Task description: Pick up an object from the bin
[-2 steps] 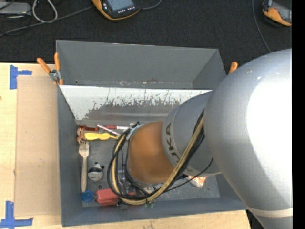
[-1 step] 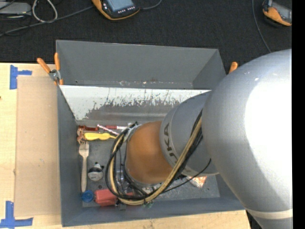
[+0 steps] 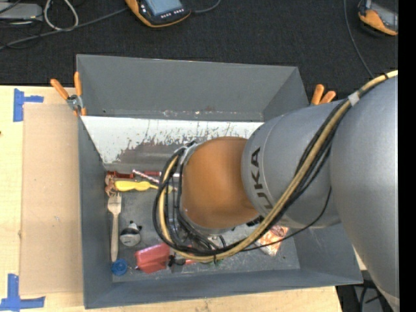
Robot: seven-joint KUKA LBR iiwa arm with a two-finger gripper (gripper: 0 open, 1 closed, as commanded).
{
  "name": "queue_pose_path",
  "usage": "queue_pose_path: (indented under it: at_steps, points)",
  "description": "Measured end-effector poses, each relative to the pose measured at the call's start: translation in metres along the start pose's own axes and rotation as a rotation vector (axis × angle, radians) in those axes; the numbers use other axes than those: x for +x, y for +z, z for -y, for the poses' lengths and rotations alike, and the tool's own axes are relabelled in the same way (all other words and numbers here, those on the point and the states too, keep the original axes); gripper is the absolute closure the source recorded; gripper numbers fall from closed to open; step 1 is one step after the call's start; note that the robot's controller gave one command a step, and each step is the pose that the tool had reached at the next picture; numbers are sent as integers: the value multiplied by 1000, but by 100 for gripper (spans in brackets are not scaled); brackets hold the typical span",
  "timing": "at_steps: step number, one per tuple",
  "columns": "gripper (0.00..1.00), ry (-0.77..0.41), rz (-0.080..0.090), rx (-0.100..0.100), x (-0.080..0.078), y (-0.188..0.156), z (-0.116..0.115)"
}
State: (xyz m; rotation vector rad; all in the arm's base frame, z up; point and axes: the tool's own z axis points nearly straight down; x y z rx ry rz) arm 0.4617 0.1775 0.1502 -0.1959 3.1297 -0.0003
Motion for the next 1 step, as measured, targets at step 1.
queue_pose_path:
  at_steps: [1]
  points:
    - [100, -76, 13, -2, -20, -50, -12]
